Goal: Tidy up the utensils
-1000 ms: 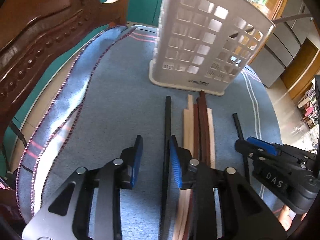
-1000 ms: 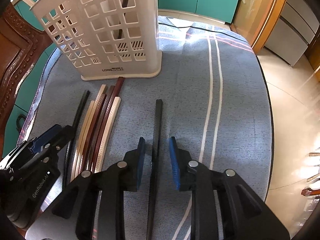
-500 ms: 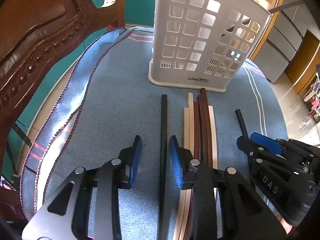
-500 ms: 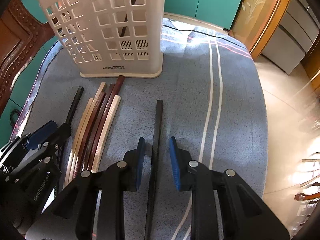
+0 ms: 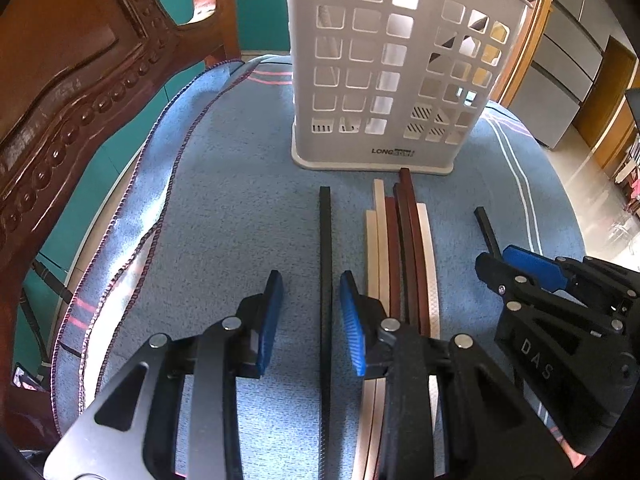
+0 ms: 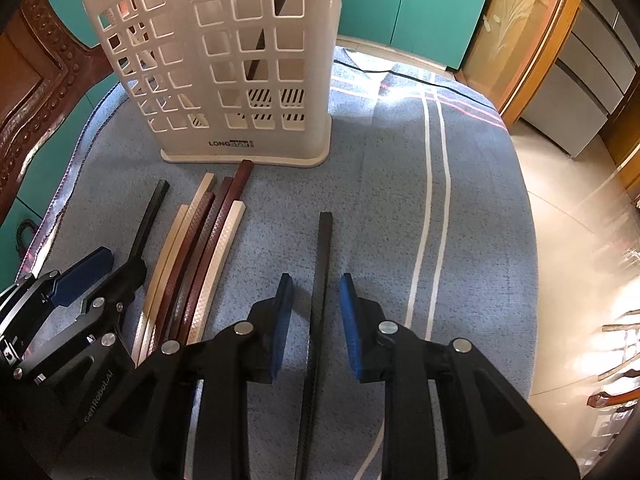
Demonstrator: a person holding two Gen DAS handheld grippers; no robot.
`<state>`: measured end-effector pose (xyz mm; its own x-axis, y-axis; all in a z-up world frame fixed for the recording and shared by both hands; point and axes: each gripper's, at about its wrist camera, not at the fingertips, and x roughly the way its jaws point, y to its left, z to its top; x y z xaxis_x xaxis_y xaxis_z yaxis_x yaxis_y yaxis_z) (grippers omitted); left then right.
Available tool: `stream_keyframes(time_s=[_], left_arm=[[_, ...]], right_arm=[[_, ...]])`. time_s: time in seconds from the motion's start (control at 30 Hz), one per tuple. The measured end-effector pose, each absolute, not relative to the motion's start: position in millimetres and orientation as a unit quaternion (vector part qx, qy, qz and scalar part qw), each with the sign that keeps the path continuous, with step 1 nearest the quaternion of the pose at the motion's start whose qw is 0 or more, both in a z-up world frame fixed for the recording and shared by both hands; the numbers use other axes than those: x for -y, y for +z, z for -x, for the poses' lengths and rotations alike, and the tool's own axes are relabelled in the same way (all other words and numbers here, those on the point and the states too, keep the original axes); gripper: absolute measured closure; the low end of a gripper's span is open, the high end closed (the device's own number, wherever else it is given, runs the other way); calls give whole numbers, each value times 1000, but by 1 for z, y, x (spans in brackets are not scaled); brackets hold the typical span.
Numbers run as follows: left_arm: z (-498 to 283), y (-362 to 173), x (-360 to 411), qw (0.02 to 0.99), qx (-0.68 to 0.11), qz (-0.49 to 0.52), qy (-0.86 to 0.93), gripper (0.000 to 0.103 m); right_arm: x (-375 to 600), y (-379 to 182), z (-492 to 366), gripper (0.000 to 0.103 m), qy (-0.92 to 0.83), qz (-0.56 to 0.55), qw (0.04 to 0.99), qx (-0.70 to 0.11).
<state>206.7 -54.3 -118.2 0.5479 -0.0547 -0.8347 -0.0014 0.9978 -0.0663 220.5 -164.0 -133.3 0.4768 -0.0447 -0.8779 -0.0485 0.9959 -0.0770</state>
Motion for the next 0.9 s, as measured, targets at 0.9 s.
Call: stream_keyframes(time_s=[0.9], left_arm=[[-202, -98, 27, 891, -444, 88, -24, 96]], right_arm=[[164, -110, -202, 96, 31, 42, 876, -479]])
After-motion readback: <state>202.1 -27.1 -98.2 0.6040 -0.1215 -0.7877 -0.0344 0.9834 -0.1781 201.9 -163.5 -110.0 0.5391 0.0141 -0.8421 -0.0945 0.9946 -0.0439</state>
